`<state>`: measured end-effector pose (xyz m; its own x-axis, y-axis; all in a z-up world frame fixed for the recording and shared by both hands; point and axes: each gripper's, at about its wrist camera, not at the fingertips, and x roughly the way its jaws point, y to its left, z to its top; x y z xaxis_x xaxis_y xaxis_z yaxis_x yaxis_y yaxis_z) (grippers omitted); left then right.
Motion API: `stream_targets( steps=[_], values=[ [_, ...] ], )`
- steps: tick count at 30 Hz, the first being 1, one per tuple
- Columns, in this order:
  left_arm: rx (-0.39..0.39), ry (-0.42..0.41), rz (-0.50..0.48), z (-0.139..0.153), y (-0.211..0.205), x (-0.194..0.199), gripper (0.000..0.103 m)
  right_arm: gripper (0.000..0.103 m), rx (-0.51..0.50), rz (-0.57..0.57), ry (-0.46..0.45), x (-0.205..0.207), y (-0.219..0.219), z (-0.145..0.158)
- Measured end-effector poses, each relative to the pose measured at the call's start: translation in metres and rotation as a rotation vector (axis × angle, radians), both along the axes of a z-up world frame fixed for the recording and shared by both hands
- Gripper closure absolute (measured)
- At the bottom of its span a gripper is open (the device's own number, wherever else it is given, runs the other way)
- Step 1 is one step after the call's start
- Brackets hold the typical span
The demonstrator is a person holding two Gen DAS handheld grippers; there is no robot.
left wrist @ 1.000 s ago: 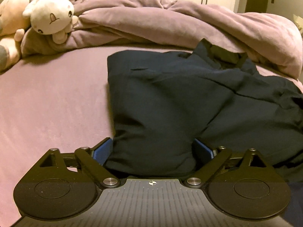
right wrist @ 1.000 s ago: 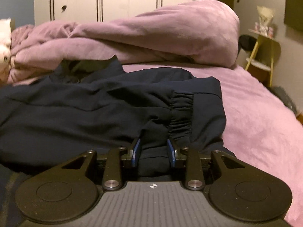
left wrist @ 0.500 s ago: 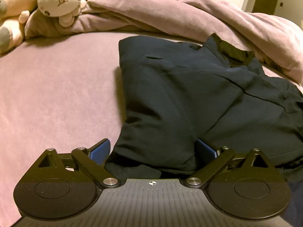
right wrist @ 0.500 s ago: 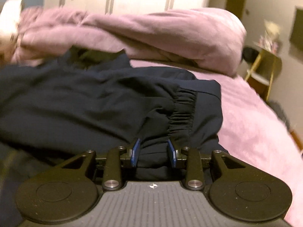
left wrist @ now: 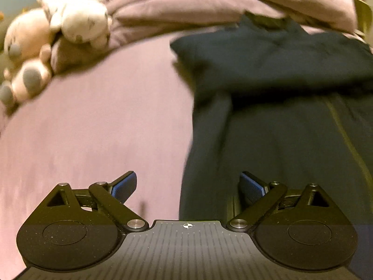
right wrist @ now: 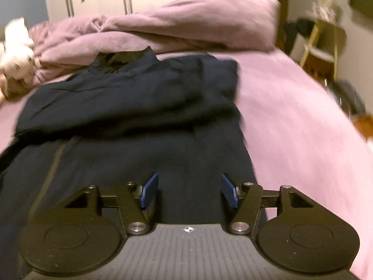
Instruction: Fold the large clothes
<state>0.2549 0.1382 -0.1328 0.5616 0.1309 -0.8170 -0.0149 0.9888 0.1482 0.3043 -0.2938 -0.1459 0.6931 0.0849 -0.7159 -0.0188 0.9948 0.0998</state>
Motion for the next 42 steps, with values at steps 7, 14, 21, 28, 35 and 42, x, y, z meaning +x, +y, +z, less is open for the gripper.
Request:
stream_targets(
  steps=[7,14,21,28,35,42],
  values=[
    [-0.313,0.056,0.144,0.003,0.045,-0.127,0.005,0.034,0.136,-0.179,0.084,-0.148,-0.072,-0.006],
    [-0.464,0.094,0.241,-0.01,0.067,-0.162,0.005,0.034,0.457,-0.168,0.182,-0.175,-0.11,-0.026],
    [-0.639,0.15,0.273,-0.026,0.08,-0.164,0.021,0.042,0.557,-0.15,0.249,-0.162,-0.127,-0.036],
    [-0.686,0.124,0.17,-0.013,0.074,-0.166,0.063,0.065,0.711,-0.148,0.317,-0.156,-0.151,-0.049],
    [-0.752,0.15,0.108,-0.012,0.067,-0.154,0.039,0.065,0.887,-0.111,0.36,-0.15,-0.156,-0.06],
    [-0.707,0.199,0.083,-0.022,0.059,-0.141,0.051,0.063,0.82,-0.057,0.364,-0.14,-0.136,-0.049]
  ],
)
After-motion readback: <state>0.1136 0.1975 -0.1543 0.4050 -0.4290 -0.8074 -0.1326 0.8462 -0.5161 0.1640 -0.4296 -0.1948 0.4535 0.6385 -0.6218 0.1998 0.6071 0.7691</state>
